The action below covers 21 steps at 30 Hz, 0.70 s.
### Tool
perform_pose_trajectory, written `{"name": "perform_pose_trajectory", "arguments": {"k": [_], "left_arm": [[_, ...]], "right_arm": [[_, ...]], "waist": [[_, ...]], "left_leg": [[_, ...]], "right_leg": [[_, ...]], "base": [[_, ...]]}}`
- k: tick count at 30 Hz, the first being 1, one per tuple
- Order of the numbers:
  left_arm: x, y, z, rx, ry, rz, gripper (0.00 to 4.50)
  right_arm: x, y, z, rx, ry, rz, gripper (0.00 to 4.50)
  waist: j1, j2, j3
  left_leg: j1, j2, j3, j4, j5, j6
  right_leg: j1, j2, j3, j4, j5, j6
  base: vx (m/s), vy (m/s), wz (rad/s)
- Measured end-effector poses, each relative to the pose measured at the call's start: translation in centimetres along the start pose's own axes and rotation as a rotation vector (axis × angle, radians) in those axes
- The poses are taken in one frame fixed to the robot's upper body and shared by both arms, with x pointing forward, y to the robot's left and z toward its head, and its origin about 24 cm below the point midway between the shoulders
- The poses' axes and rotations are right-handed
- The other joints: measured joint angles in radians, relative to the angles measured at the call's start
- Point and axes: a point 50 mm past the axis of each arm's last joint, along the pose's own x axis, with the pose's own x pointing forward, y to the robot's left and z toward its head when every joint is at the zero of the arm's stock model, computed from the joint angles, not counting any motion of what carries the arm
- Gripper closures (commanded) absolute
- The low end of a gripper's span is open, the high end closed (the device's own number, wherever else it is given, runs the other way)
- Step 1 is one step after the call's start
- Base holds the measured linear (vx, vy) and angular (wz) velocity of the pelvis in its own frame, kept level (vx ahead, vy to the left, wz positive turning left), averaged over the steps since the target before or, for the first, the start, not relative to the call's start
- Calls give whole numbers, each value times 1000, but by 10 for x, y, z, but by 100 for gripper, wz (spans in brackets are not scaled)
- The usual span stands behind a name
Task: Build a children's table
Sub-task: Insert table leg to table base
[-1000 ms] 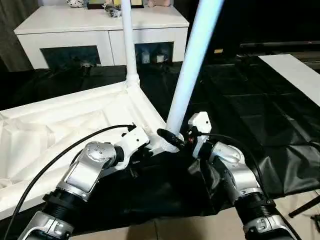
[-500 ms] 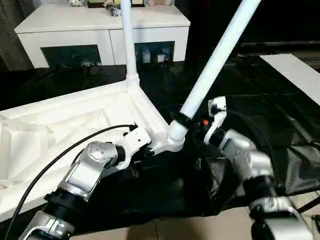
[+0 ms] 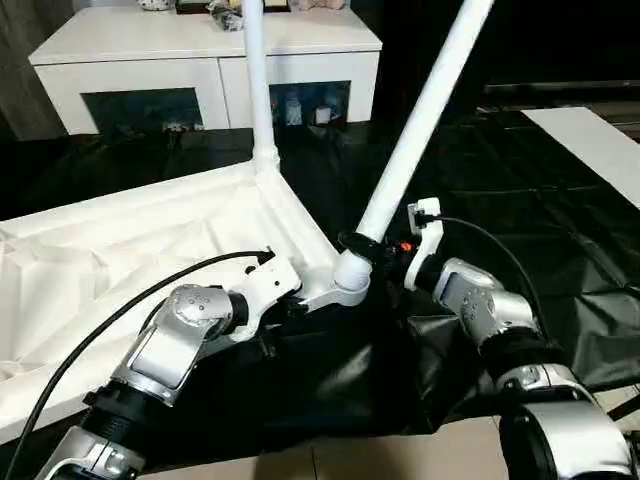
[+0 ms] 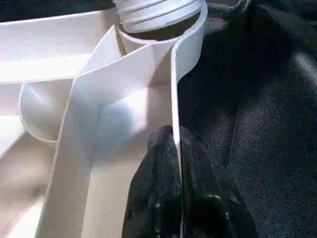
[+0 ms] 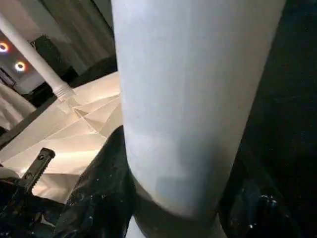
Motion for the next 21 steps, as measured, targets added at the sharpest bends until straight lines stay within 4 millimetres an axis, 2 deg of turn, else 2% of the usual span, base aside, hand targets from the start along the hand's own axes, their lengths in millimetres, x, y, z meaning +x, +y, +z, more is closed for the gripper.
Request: {"name": "perform_pose_trajectory", "arguments": {"k": [6, 11, 21], "left_arm": [[-1, 1, -1, -1, 5, 5, 450], [-2, 1, -2, -1, 6, 3, 450], [-1, 0, -2, 0, 6, -6, 450]], "right_arm": [[2, 1, -3, -48, -27, -1, 264], [0, 9, -11, -202, -54, 7, 264], [-4, 18, -20, -339, -112, -25, 264]], "waist": [[-6, 0, 0], [-5, 2, 0], [-1, 11, -2]], "left_leg": [[1, 0, 0, 1, 0, 0], [1, 0, 0, 0, -1, -1], [1, 0, 0, -3, -1, -1]], "right_leg": [[0, 0, 0, 0, 0, -1], [0, 0, -1, 0, 0, -1], [0, 0, -1, -2, 0, 0]], "base": [[0, 0, 0], [0, 0, 0], [0, 0, 0]]}}
